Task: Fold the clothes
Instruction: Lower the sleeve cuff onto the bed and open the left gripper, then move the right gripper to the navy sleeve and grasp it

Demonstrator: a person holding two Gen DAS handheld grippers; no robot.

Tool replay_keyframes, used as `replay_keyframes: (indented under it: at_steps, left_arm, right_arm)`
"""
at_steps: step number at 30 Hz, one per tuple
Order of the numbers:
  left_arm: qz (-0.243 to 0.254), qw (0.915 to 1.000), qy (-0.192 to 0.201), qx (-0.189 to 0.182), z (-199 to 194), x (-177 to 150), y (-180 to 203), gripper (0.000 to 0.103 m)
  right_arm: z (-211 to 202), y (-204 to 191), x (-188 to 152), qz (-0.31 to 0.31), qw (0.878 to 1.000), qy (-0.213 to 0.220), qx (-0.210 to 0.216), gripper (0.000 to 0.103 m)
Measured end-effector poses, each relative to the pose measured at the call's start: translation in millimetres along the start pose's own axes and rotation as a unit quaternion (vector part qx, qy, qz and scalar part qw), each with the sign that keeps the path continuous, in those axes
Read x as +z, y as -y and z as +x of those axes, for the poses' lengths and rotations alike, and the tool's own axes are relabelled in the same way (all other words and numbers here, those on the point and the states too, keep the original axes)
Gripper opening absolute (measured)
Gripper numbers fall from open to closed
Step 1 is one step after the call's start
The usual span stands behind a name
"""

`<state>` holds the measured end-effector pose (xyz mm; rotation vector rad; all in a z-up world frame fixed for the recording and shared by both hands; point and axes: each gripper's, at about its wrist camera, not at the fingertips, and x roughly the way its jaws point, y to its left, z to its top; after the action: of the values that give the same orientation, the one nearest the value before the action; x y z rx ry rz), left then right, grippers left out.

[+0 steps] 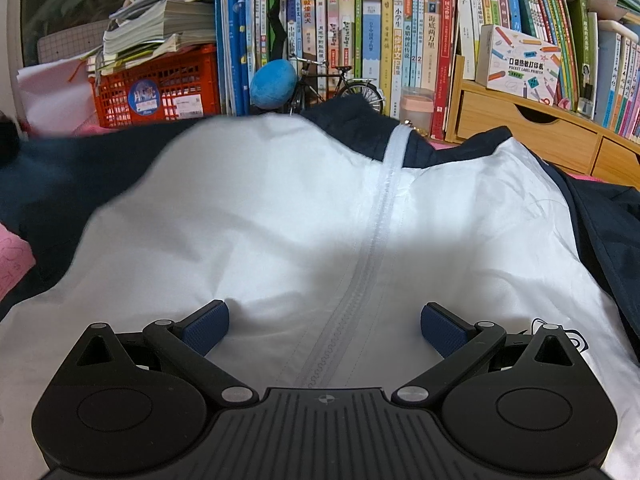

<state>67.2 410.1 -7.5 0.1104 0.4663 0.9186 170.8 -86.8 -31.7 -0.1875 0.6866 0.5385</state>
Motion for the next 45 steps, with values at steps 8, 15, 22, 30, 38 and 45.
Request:
replay_keyframes:
  at_steps: [8,15,22,30,38,45]
  left_arm:
    - [0.087,0.9904,-0.099,0.041,22,-20,27,0.057]
    - [-0.046,0.9919,-0.115,-0.030,3,-5,-25,0.079]
    - [-0.127,0.9869,-0.067,-0.074,-55,20,-42,0.082]
    - [-0.062,0.9537,0.007,-0.294,-161,37,57,0.082]
    - [0.052,0.9298,-0.010,-0.364,-189,11,230,0.082]
    - [0.109,0.9410,-0.055,-0.316,-175,-19,273,0.095]
  right_arm:
    - [0,0,0,0.000,1.000,0.000,0.000,0.103]
    - [0,0,1,0.000,1.000,-0.001,0.001,0.103]
    - [0,0,1,0.000,1.000,-0.001,0.002,0.103]
    - [-10,4,1,0.001,1.000,0.015,-0.008,0.103]
    - [-57,36,7,-0.003,0.991,0.099,-0.091,0.100]
    - [-7,110,76,-0.066,0.959,0.085,-0.261,0.086]
